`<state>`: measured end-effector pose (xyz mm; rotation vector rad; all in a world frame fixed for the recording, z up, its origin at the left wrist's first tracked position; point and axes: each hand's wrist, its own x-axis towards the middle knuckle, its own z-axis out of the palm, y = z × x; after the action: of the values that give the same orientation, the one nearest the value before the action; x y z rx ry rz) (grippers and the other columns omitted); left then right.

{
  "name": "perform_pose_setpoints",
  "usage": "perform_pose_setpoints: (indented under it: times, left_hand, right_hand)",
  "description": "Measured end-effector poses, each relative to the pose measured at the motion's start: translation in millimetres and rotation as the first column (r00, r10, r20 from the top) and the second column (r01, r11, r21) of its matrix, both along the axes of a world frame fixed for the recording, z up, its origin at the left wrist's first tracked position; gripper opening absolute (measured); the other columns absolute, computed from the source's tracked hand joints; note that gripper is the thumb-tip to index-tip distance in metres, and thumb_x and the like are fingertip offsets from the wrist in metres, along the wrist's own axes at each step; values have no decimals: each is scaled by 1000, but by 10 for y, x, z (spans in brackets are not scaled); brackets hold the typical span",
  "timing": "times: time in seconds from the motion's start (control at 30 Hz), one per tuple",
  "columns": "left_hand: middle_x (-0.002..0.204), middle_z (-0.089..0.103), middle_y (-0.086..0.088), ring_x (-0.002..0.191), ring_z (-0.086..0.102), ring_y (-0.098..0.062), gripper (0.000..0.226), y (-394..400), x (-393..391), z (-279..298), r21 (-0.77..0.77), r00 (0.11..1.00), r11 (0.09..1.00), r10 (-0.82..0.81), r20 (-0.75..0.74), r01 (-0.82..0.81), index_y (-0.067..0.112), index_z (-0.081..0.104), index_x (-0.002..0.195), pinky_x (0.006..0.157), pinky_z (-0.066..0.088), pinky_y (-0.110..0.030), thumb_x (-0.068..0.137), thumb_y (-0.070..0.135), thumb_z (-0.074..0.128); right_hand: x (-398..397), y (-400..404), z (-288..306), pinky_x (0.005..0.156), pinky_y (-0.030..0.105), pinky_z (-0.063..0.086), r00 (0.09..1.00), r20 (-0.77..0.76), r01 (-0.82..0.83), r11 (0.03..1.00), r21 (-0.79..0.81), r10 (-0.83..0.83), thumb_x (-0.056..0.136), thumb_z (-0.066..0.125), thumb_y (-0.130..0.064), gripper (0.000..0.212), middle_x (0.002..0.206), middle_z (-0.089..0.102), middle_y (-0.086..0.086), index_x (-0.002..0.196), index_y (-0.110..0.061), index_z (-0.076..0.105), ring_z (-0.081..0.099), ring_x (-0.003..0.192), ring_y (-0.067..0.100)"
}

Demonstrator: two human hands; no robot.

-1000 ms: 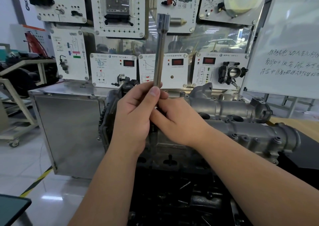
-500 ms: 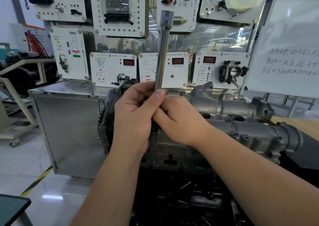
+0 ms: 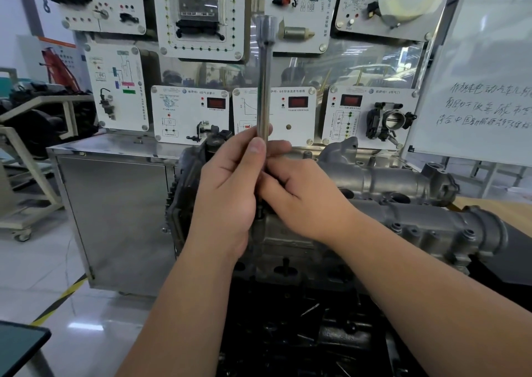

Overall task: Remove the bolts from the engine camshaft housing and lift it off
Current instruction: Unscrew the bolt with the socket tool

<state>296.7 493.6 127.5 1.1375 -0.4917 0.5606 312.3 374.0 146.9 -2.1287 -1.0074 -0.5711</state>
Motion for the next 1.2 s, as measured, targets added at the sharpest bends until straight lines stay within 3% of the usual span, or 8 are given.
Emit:
perform_pose_setpoints:
  times: [0.1,0.27,0.43,0.57,0.77,0.93,1.0,1.2]
  left_hand:
    - [86,76,2,91,69,-11,26,-6,-4,12,-7,1000,1000,9,-8,-9,36,80,92,85,54,-26,94,26,56]
    - [82,75,1,87,69,-12,21,-12,-17,26,-60,999,998,-1,-35,-2,28,80,89,89,53,-33,91,24,59]
    - [85,76,1,92,69,-11,21,-26,-84,71,-15,997,999,28,-71,-29,21,75,97,91,54,-30,101,15,55]
    - [89,77,3,95,69,-9,19,-7,-147,118,57,992,997,52,-116,-45,26,75,97,89,52,-31,99,21,57]
    - [93,77,2,97,70,-11,20,58,-163,64,73,996,997,35,-78,-30,32,80,87,86,53,-26,90,27,61]
    - [91,77,2,93,70,-9,15,78,-114,30,84,999,996,20,-35,-17,20,73,100,83,55,-23,91,22,60]
    - [87,77,3,89,71,-8,14,70,-102,32,73,1000,997,31,-6,-30,20,72,98,81,55,-21,89,18,62]
    - [80,75,5,79,71,-6,19,26,-35,34,-1,996,998,68,53,-68,23,73,86,74,56,-20,87,4,72]
  right_hand:
    - [-1,-5,-4,51,23,37,1000,13,-5,1000,-7,5,103,51,-24,37,59,55,0,73,-5,59,50,55,14]
    - [11,19,-3,50,17,34,996,84,15,999,-41,-11,103,49,-29,37,56,46,-14,66,-27,44,47,50,4]
    - [19,16,18,55,32,43,995,98,34,998,-56,-28,106,47,-28,35,60,52,-6,71,-25,48,53,55,19]
    - [8,20,39,52,23,37,995,94,45,997,-62,-39,105,47,-27,41,56,48,-13,65,-31,43,48,51,8]
    - [-30,29,53,56,31,34,994,100,47,996,-79,-39,105,47,-26,46,54,41,-15,60,-34,38,43,52,14]
    - [-20,15,20,54,31,33,994,104,37,998,-45,-32,104,50,-25,45,52,44,-11,59,-25,44,45,50,13]
    - [3,5,4,52,27,34,995,100,33,999,-33,-30,103,52,-25,44,51,47,-9,60,-19,49,46,49,9]
    - [30,10,-13,47,18,34,994,99,37,999,7,-37,102,49,-27,44,50,46,-11,58,-25,43,48,49,8]
